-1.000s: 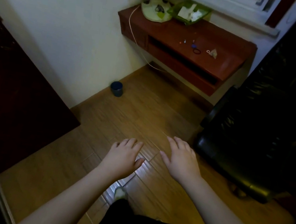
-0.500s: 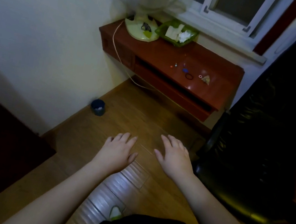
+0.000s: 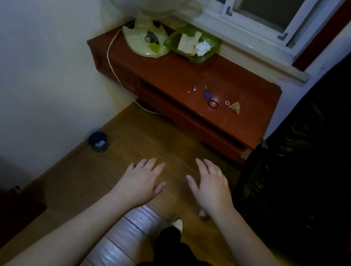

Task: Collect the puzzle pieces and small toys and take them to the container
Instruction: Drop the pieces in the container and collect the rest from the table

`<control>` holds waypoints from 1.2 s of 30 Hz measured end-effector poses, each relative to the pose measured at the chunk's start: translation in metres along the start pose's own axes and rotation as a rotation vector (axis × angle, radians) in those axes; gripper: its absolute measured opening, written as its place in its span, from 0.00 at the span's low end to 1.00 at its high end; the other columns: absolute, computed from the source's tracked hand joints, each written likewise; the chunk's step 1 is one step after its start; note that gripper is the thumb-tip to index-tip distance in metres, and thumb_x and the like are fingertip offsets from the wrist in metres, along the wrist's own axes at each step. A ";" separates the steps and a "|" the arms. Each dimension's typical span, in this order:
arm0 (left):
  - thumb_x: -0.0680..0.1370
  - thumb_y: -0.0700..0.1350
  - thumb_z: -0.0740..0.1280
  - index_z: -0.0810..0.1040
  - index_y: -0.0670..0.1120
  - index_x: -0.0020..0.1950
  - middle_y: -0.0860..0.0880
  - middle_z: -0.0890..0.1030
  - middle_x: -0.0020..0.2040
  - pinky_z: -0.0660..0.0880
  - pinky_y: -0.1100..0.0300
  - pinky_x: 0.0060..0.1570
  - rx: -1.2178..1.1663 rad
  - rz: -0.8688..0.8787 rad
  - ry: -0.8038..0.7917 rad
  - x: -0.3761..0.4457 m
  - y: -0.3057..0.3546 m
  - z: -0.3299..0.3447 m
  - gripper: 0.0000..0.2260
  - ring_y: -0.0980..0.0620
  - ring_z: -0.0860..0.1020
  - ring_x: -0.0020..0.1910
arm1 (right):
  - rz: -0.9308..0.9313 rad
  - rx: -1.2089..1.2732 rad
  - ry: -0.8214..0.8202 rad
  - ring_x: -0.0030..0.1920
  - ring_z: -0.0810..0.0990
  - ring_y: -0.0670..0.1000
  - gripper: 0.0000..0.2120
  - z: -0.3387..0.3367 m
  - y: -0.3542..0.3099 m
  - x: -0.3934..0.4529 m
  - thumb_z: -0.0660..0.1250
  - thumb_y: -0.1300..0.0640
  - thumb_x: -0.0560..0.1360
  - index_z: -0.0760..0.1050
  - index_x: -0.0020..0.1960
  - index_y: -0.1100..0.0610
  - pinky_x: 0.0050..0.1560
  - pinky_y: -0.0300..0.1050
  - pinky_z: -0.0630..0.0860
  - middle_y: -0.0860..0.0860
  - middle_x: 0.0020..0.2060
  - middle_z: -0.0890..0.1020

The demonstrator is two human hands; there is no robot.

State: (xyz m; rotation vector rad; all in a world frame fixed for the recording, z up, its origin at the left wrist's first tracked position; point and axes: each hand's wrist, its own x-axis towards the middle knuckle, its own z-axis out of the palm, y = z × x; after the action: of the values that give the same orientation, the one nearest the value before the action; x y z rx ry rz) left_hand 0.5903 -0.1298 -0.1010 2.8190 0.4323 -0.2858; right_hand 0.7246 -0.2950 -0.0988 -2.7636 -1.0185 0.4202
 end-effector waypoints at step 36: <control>0.80 0.57 0.55 0.58 0.49 0.77 0.45 0.63 0.74 0.65 0.51 0.68 0.054 0.216 -0.162 0.399 -0.093 -0.073 0.27 0.46 0.63 0.72 | 0.111 0.058 -0.192 0.75 0.58 0.54 0.31 -0.040 0.057 0.364 0.55 0.43 0.79 0.52 0.78 0.52 0.72 0.52 0.60 0.51 0.77 0.57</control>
State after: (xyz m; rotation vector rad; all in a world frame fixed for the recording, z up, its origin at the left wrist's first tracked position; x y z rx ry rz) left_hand 0.9455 0.0827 -0.1474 2.8342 0.0855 -0.4807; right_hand 1.0368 -0.1019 -0.1498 -2.7783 -0.8776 0.7311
